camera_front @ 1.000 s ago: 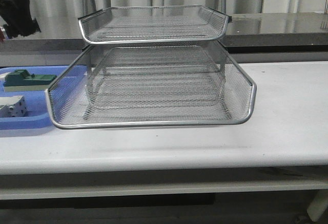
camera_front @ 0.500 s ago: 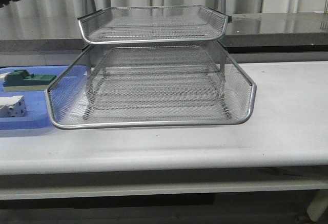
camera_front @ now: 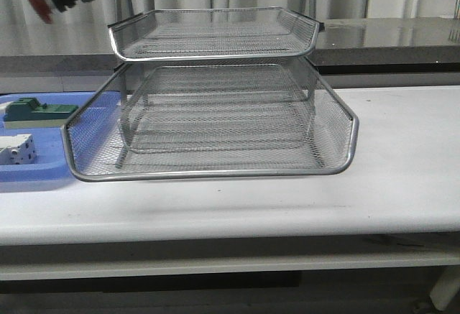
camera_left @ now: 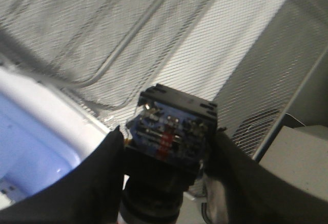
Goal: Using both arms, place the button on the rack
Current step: 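Lift the red push button and carry it over the pulled-out tier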
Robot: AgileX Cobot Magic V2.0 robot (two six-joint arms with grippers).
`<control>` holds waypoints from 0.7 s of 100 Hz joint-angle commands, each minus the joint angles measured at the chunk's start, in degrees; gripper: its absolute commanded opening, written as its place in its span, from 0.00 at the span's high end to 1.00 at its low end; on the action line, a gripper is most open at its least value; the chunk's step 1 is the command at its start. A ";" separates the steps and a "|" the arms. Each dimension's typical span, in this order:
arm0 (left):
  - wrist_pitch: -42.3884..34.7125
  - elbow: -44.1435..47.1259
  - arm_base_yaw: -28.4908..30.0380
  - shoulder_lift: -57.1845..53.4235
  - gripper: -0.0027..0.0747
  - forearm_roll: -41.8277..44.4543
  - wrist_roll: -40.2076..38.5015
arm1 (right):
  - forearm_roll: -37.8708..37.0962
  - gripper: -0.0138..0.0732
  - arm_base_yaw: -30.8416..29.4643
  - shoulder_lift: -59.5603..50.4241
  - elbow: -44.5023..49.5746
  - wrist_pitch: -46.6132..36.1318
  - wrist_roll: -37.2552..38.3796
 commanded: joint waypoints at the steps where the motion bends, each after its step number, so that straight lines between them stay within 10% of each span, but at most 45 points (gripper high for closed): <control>1: -2.48 -1.33 -3.72 -1.48 0.94 -2.59 0.96 | -0.77 0.92 -0.03 0.20 -1.75 -3.06 -0.16; 70: -10.69 -1.33 -14.95 12.24 0.94 2.50 1.28 | -0.77 0.92 -0.03 0.20 -1.75 -3.06 -0.16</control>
